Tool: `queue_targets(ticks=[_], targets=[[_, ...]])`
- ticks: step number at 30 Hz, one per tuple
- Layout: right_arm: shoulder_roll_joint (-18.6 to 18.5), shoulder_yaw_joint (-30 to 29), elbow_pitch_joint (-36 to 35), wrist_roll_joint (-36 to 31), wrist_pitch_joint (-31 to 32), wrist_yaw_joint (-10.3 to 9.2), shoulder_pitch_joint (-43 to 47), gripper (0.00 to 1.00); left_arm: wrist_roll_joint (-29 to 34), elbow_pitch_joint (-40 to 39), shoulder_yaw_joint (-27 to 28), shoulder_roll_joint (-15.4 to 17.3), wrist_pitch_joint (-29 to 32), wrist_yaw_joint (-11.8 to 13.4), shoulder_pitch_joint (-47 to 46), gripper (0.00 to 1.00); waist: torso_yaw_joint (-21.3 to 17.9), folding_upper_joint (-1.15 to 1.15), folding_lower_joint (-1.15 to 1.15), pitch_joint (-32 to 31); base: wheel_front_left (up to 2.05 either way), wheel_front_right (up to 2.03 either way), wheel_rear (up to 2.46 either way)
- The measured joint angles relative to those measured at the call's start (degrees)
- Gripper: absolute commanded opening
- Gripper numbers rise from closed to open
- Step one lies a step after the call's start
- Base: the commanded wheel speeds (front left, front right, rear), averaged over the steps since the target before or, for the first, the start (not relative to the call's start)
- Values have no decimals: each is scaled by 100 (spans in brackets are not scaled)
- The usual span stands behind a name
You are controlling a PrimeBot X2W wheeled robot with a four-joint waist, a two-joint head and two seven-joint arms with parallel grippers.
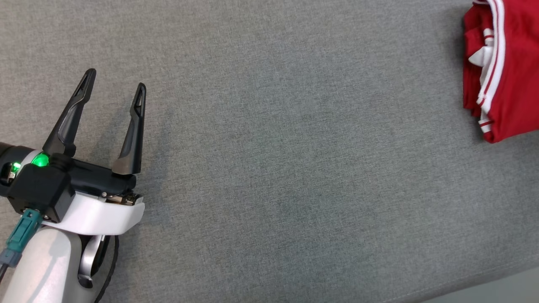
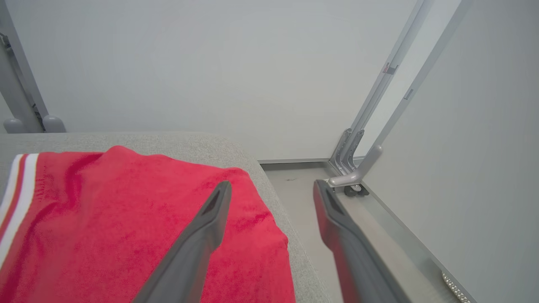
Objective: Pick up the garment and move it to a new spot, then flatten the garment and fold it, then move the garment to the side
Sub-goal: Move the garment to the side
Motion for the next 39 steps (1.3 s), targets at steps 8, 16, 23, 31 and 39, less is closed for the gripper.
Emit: queue_targets(ticks=[8, 16, 23, 31, 39], targets=[[593, 88, -439, -3, -185, 0, 459, 100, -113, 229, -63, -114, -93, 33, 136, 100, 20, 0, 0, -380, 0, 0, 0], [1259, 326, -1263, -304, -192, 0, 1088, 100, -256, 566, -132, -311, -216, 127, 390, 100, 149, 0, 0, -878, 0, 0, 0], [1788, 617, -1914, -561, -52, 0, 1487, 100, -360, 801, -107, -408, -316, 224, 605, 100, 433, 0, 0, -1244, 0, 0, 0], [2254, 882, -2372, -746, 170, 0, 1798, 100, -527, 1113, -2, -569, -410, 378, 875, 100, 871, 0, 0, -1606, 0, 0, 0], [2432, 870, -2532, -800, 318, 0, 2216, 100, -634, 1350, 35, -670, -464, 388, 1148, 100, 1142, 0, 0, -1997, 0, 0, 0]])
